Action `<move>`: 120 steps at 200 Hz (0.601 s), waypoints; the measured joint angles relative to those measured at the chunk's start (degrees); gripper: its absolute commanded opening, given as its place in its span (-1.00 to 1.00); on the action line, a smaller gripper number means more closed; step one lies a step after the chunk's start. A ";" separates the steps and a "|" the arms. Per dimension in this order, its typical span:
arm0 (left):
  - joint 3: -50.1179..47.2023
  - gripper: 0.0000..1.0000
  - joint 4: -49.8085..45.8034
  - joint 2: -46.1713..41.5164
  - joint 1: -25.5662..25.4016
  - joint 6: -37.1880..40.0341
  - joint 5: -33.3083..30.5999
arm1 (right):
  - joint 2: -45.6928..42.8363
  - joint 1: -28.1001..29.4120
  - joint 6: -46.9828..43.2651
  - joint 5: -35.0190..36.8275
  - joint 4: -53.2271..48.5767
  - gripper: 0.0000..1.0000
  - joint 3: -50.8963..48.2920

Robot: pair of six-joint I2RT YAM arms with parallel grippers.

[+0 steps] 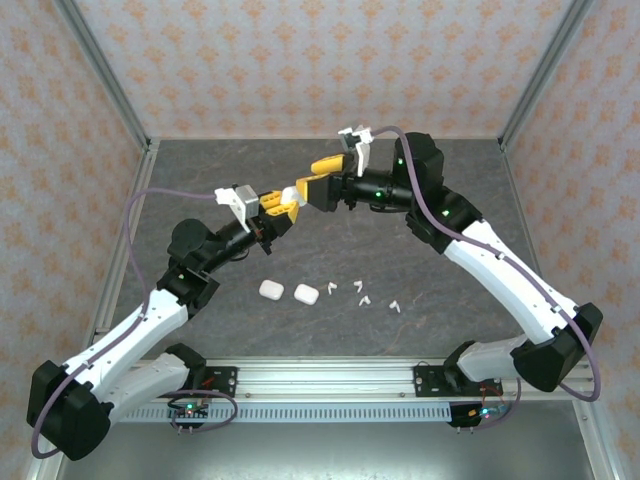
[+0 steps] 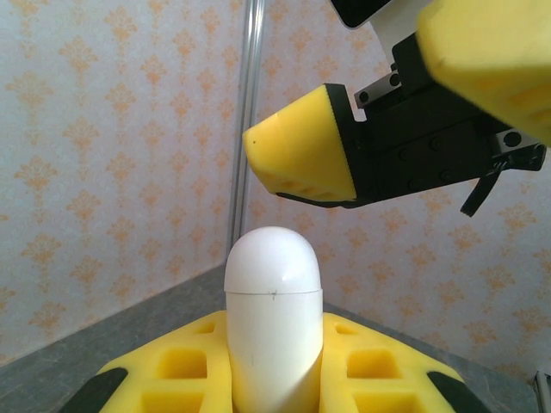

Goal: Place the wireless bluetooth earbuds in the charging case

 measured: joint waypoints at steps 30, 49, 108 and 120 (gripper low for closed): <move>0.02 -1.00 -1.31 0.44 0.00 0.26 -2.01 | -0.92 -0.59 -0.98 8.55 -3.34 0.59 0.00; 0.02 -1.00 -1.70 1.90 0.00 0.42 -4.04 | -1.75 -2.51 -0.98 15.06 -5.03 0.65 -0.57; 3.93 -1.00 -9.14 11.19 0.02 -0.39 -12.90 | -3.13 -6.60 -0.98 31.45 -8.68 0.97 -7.17; 6.19 -1.00 -12.07 13.75 0.02 -1.18 -14.93 | -3.13 -7.28 -0.94 33.70 -9.31 0.98 -8.63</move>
